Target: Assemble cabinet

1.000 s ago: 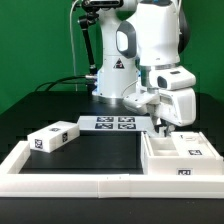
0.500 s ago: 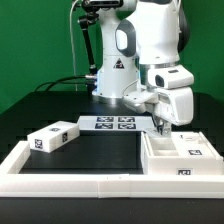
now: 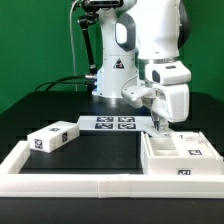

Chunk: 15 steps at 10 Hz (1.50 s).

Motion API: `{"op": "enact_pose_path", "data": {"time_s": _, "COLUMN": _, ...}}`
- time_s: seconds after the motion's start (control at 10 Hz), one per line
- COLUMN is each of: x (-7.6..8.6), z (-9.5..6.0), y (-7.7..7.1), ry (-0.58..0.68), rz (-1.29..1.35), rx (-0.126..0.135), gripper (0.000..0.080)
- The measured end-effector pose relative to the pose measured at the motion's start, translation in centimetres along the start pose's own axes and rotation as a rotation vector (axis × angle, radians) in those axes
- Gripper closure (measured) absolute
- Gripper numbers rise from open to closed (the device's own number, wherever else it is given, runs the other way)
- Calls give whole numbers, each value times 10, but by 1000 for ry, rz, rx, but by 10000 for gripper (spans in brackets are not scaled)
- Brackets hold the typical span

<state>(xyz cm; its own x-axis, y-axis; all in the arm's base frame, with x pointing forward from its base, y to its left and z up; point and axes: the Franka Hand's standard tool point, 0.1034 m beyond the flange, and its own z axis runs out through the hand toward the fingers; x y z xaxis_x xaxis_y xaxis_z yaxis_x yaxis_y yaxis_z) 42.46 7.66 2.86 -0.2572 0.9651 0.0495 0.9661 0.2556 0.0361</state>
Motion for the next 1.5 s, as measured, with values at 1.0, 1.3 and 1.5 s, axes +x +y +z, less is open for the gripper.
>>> {"op": "enact_pose_path", "data": {"time_s": 1.0, "x": -31, "z": -28, "y": 9, "ry": -46, "rz": 163, "rx": -8, "gripper": 728}}
{"op": "enact_pose_path", "data": {"time_s": 1.3, "x": -28, "z": -29, "y": 15, "ry": -51, "rz": 208, "rx": -4, "gripper": 728}}
{"op": "enact_pose_path", "data": {"time_s": 1.5, "x": -28, "z": -29, "y": 15, "ry": -51, "rz": 208, "rx": -4, "gripper": 728}}
